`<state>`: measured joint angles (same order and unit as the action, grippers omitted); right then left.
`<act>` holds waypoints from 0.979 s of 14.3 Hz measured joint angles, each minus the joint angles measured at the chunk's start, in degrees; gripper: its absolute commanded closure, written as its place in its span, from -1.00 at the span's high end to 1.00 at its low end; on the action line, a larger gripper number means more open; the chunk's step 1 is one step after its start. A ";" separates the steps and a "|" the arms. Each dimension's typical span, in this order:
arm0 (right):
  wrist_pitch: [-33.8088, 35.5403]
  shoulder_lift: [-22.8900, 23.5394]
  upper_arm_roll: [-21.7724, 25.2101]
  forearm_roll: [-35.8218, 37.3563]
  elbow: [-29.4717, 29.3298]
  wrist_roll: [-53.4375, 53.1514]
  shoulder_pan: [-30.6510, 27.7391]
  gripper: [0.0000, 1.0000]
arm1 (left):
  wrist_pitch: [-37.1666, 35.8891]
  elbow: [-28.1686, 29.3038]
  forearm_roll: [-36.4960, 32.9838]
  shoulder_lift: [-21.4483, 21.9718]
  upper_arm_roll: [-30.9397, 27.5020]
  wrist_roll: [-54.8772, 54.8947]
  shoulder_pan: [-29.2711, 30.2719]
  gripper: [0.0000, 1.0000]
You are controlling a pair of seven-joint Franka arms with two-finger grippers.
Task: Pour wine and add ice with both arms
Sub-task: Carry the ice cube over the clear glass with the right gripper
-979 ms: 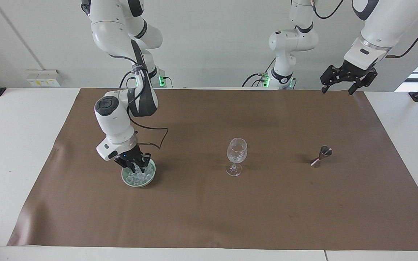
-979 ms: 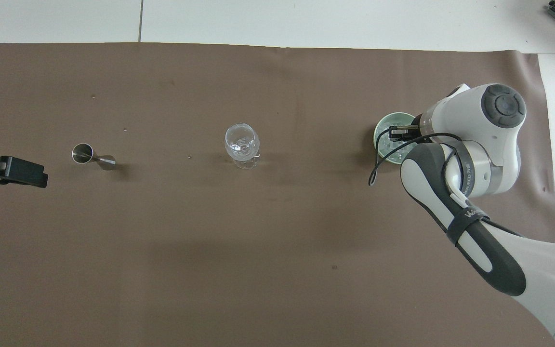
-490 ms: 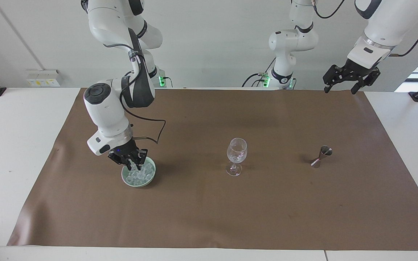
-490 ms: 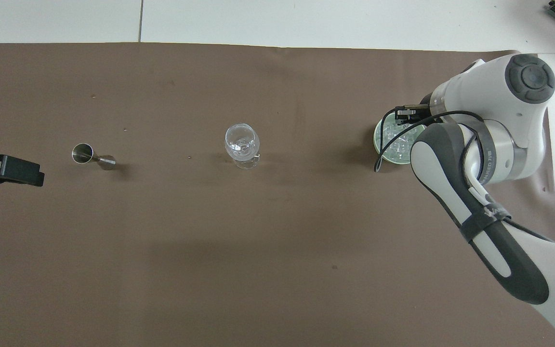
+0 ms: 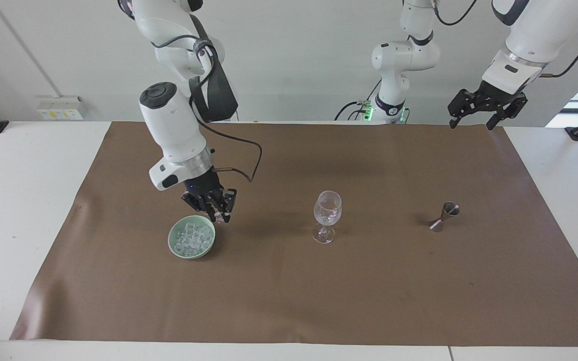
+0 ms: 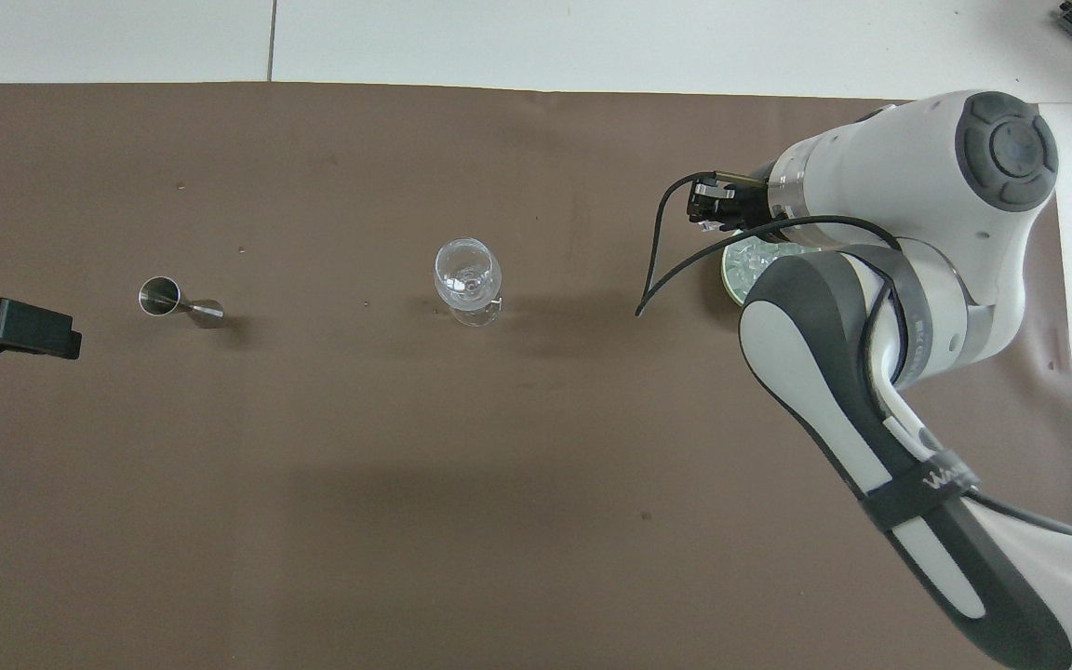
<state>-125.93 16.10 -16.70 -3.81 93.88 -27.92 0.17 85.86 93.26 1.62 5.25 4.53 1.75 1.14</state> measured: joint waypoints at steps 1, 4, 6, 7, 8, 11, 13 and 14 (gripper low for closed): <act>0.00 -0.02 -0.94 0.00 -0.77 -2.55 0.14 -0.78 | 0.00 0.00 0.00 0.00 -0.02 0.00 0.00 1.00; -0.03 -0.02 -2.18 -0.03 -2.20 -8.78 2.18 -0.81 | 0.00 0.00 0.00 0.00 -0.03 0.00 0.00 1.00; -0.25 -0.01 -2.24 -0.03 -2.73 -11.88 4.74 -0.81 | 0.00 0.00 0.00 0.00 -0.03 0.00 0.00 1.00; -0.28 0.00 -2.26 -0.03 -3.12 -12.54 5.82 -0.81 | 0.00 0.00 0.00 0.00 -0.04 0.00 0.00 1.00; -0.28 0.01 -2.28 -0.03 -3.46 -12.81 6.81 -0.81 | 0.00 0.00 0.00 0.00 -0.04 0.00 0.00 1.00; -0.44 0.06 -2.30 -0.03 -4.17 -14.01 10.06 -0.83 | 0.00 0.00 0.00 0.00 -0.04 0.00 0.00 1.00; -1.37 0.08 -2.31 -0.03 -4.74 -14.92 12.22 -0.86 | 0.00 0.00 0.00 0.00 -0.04 0.00 0.00 1.00; -1.68 0.08 -2.31 -0.03 -5.00 -15.83 13.17 -0.88 | 0.00 0.00 0.00 0.00 -0.04 0.00 0.00 1.00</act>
<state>-127.61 16.18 -19.01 -3.84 88.88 -43.75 13.34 85.86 93.26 1.62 5.25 4.49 1.75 1.14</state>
